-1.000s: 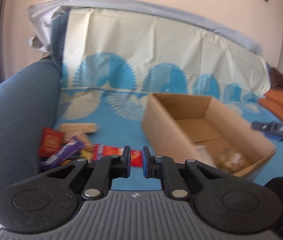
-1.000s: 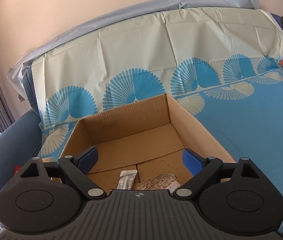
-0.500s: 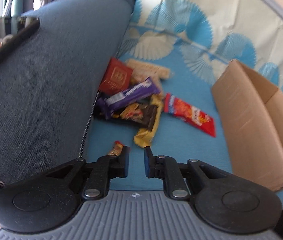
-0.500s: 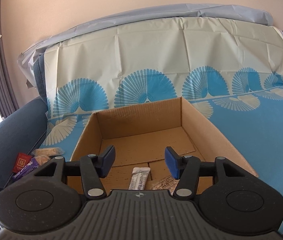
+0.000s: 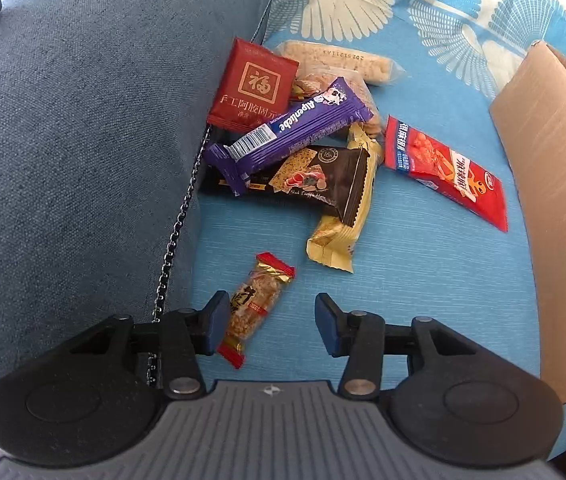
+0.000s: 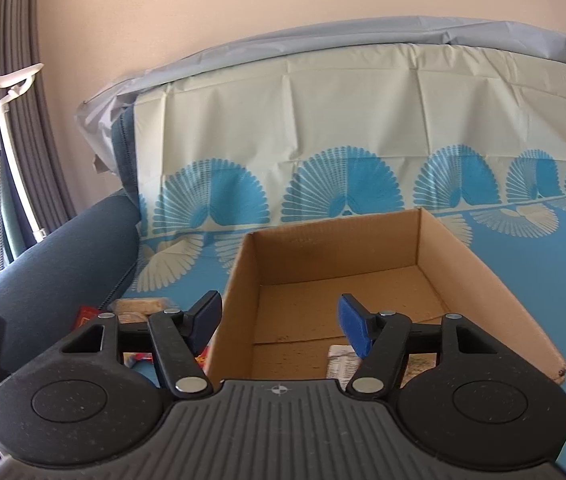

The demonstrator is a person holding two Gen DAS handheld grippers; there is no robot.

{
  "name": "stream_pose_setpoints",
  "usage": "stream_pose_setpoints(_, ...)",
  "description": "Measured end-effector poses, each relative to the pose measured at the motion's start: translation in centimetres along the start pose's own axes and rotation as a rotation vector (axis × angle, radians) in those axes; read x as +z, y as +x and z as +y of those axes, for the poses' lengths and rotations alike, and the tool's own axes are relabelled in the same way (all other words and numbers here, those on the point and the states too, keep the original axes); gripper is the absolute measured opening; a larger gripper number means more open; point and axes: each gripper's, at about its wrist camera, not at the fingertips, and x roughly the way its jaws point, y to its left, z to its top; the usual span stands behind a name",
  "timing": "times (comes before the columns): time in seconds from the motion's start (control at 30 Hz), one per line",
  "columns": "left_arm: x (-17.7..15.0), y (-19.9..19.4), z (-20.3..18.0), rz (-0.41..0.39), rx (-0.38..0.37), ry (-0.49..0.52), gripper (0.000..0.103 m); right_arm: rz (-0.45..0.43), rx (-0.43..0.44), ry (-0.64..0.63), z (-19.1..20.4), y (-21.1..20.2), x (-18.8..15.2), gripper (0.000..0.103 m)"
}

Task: Organize snacks
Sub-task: 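Move both tools back toward the snack pile, then grasp the small red-gold bar with the left gripper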

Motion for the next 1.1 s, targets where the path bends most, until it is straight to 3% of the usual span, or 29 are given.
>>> stream_pose_setpoints(0.3,0.1,0.6,-0.2,0.031,0.004,0.008,0.050,0.022,0.053,-0.043,2.7,0.4,0.4,0.074)
stream_pose_setpoints(0.37,0.4,0.9,-0.3,0.029,0.003,0.003,0.029,0.028,0.060,-0.071,3.5,0.6,0.3,0.075)
stream_pose_setpoints(0.43,0.3,0.7,0.0,0.011,-0.009,-0.025,0.019,0.033,0.066,-0.099,4.3,0.7,0.3,0.076)
stream_pose_setpoints(0.63,-0.4,-1.4,1.5,-0.099,-0.104,-0.080,0.016,0.020,0.059,-0.254,7.7,0.9,-0.5,0.077)
stream_pose_setpoints(0.73,-0.3,-1.5,2.1,-0.096,-0.152,-0.105,0.015,0.033,0.078,-0.327,9.7,1.8,-1.4,0.077)
stream_pose_setpoints(0.77,-0.3,-1.6,2.1,-0.094,-0.164,-0.103,0.010,0.049,0.092,-0.343,10.4,2.3,-1.7,0.077)
stream_pose_setpoints(0.9,0.0,-1.3,1.8,-0.067,-0.167,-0.092,0.007,0.116,0.135,-0.393,13.1,5.1,-3.1,0.076)
stream_pose_setpoints(1.1,-0.1,-1.0,1.8,-0.058,-0.174,-0.086,0.008,0.162,0.087,-0.423,15.9,9.8,-4.2,0.076)
